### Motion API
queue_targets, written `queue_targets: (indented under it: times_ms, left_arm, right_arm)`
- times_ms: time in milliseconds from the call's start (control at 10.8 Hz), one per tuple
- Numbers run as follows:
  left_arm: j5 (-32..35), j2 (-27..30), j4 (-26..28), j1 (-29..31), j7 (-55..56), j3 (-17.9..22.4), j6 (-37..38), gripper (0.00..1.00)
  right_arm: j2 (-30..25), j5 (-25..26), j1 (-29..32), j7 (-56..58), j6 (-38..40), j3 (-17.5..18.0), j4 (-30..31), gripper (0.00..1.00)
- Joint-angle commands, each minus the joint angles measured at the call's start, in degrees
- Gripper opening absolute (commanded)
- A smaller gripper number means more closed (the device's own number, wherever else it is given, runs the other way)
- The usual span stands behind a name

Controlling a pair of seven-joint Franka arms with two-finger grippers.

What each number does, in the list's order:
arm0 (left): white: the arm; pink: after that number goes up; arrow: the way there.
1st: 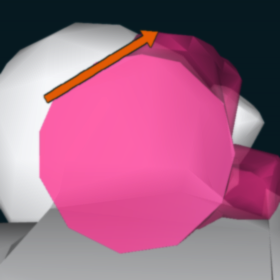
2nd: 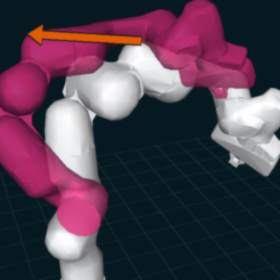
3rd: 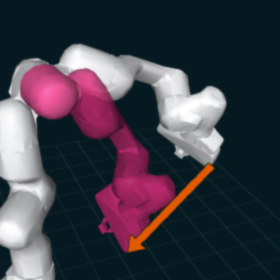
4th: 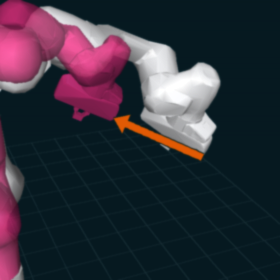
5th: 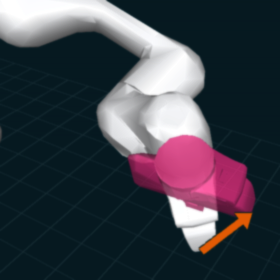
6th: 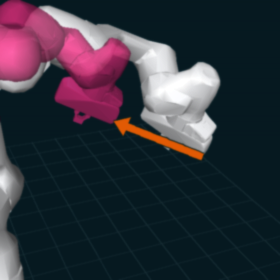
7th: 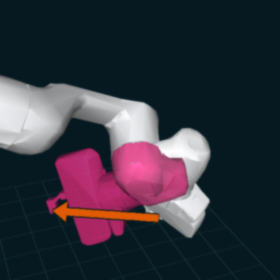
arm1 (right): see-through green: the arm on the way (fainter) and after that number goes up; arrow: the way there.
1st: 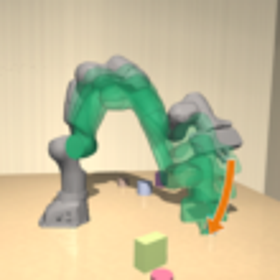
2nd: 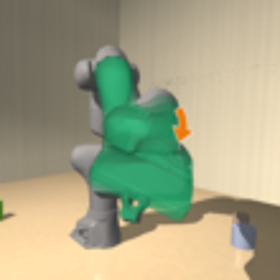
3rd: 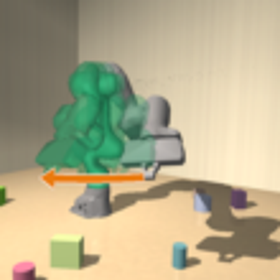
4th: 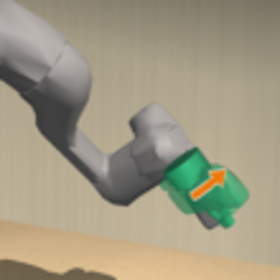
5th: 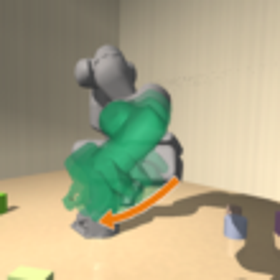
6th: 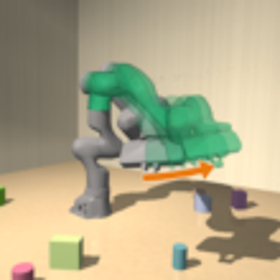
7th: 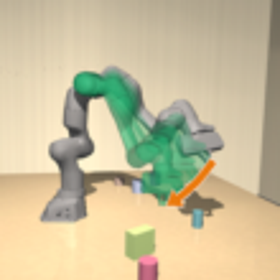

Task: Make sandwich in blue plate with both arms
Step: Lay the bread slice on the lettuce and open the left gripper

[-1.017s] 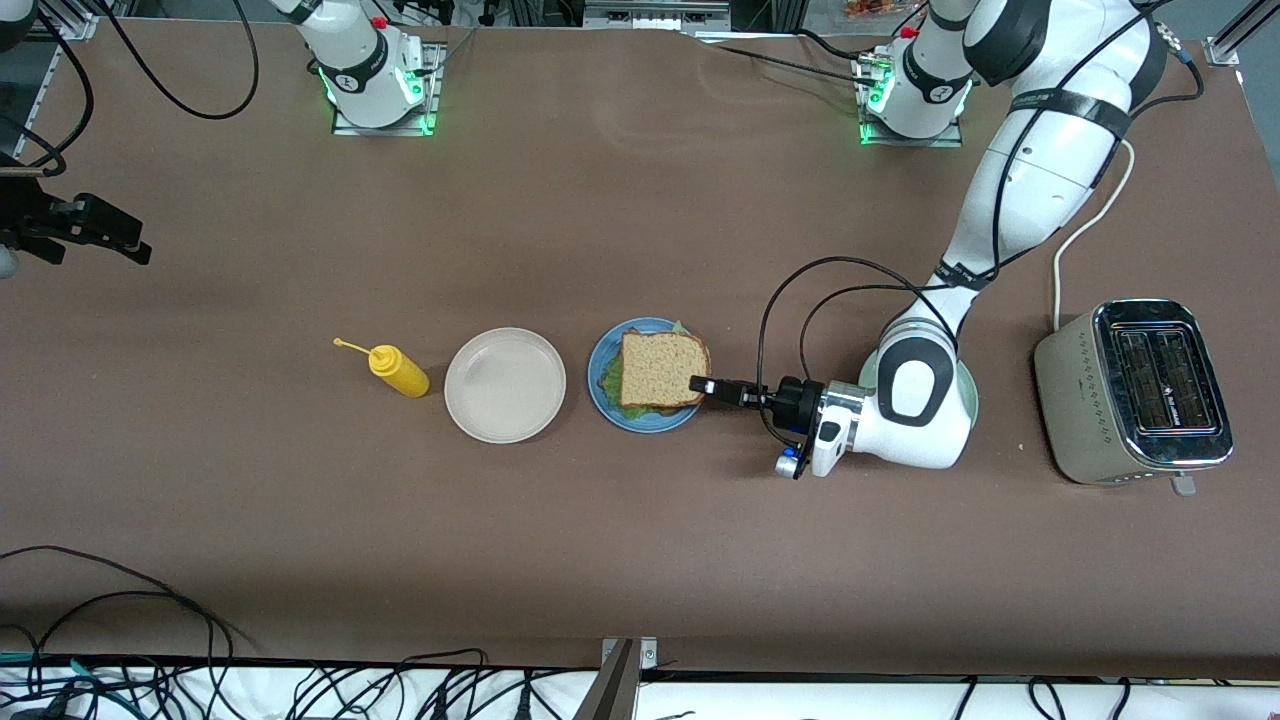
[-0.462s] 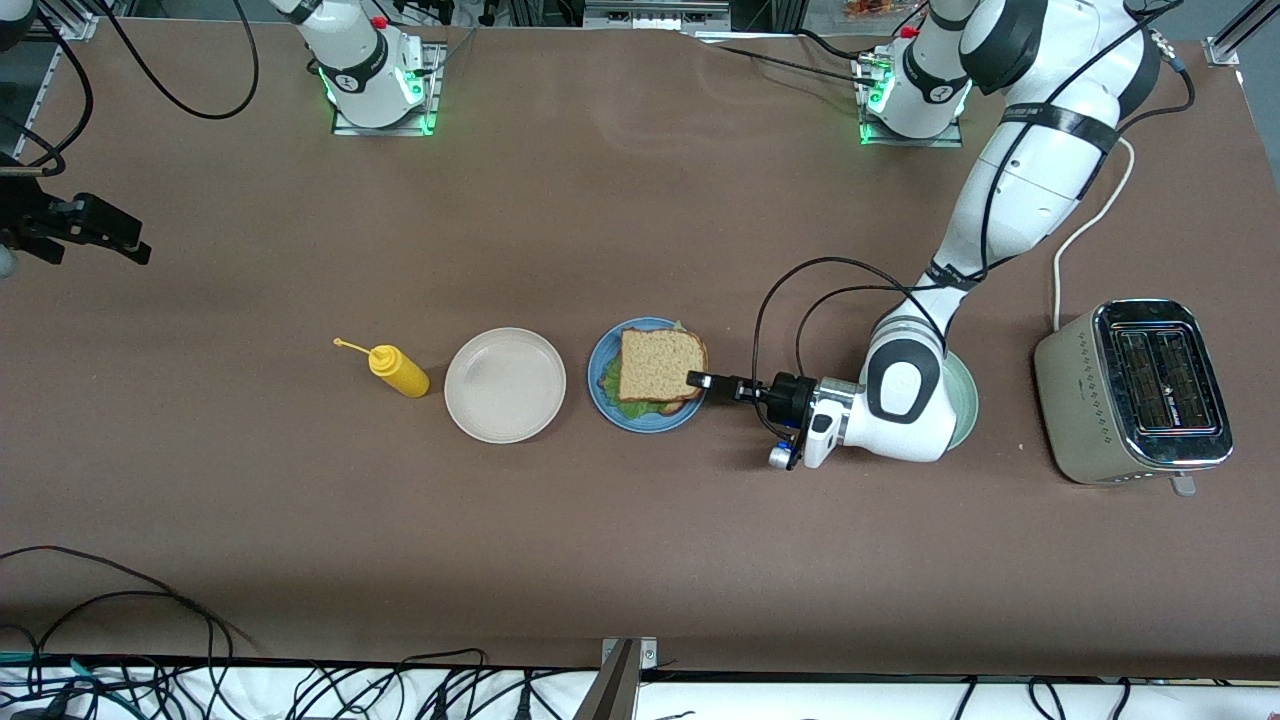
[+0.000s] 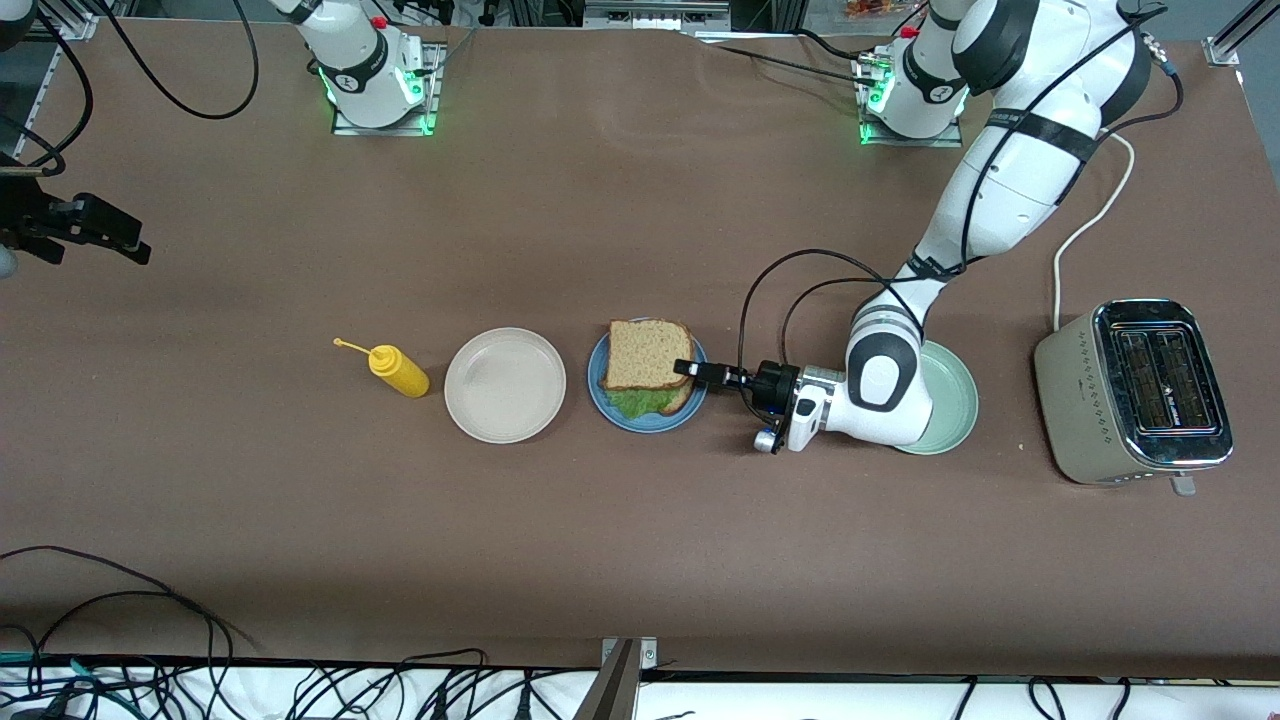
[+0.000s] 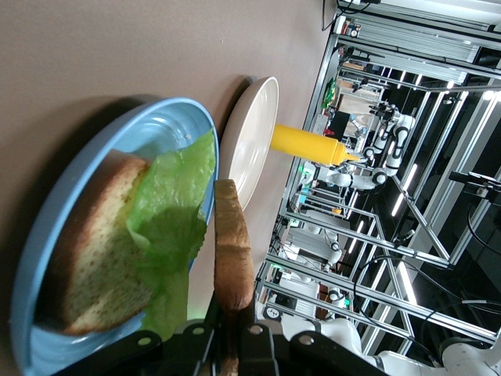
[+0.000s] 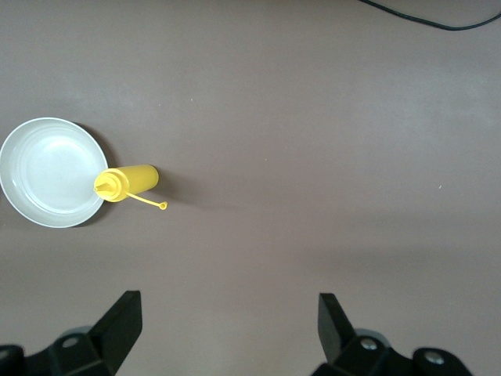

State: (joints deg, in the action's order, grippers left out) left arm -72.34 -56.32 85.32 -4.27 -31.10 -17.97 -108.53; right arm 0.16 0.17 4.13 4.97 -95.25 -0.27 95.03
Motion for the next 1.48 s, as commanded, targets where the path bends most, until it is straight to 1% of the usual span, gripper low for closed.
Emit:
queue_targets:
  times_ms: [0, 92, 277, 462, 555, 740, 832, 925, 1017, 1109, 1294, 1387]
  left_arm:
    - [-2.3, 0.7, 0.6, -1.0, -1.8, 0.7, -1.2, 0.97]
    - [-2.1, 0.7, 0.6, -1.4, -1.9, 1.3, -1.4, 1.00]
    - [-0.6, 1.0, 0.6, -1.4, -1.4, 2.4, -1.4, 1.00]
    - [5.4, 2.4, 0.4, -1.3, -0.9, 4.1, -1.4, 1.00]
    - [7.3, 2.9, 0.4, -1.3, -0.5, 4.8, -1.4, 1.00]
    - [12.3, 4.6, 0.2, -1.3, 3.3, 5.6, -1.4, 1.00]
    - [16.6, 6.7, 0.1, -1.2, 7.8, 5.7, -1.3, 1.00]
    - [22.9, 9.2, -0.2, -0.8, 14.2, 5.7, -1.2, 1.00]
    - [30.7, 11.7, -0.8, -0.8, 22.0, 5.5, -0.9, 1.00]
    - [36.3, 14.1, -0.9, -0.8, 28.7, 5.3, -0.5, 1.00]
    - [43.7, 17.9, -0.9, -1.2, 34.4, 5.5, -0.2, 1.00]
    - [48.6, 19.7, -0.9, -1.0, 35.7, 5.5, -0.2, 1.00]
  right_arm:
    - [-0.2, 0.4, -0.3, 0.1, 1.5, -0.3, -1.3, 1.00]
    - [-0.2, 0.4, -0.3, 0.1, 1.5, -0.3, -1.3, 1.00]
    - [-0.1, 0.4, -0.3, 0.0, 1.5, -0.3, -1.3, 1.00]
    - [-0.1, 0.4, -0.3, 0.1, 1.5, -0.3, -1.3, 1.00]
    - [-0.1, 0.4, -0.3, 0.0, 1.5, -0.3, -1.3, 1.00]
    - [0.0, 0.4, -0.3, 0.1, 1.6, -0.3, -1.3, 1.00]
    - [0.0, 0.4, -0.3, 0.1, 1.5, -0.3, -1.3, 1.00]
    - [0.0, 0.4, -0.3, 0.1, 1.6, -0.3, -1.3, 1.00]
    - [0.0, 0.4, -0.3, 0.1, 1.6, -0.3, -1.3, 1.00]
    - [-0.1, 0.4, -0.3, 0.1, 1.6, -0.3, -1.3, 1.00]
    - [-0.1, 0.4, -0.3, 0.0, 2.5, -0.3, -1.3, 1.00]
    - [-0.1, 0.4, -0.3, 0.0, 2.5, -0.3, -1.3, 1.00]
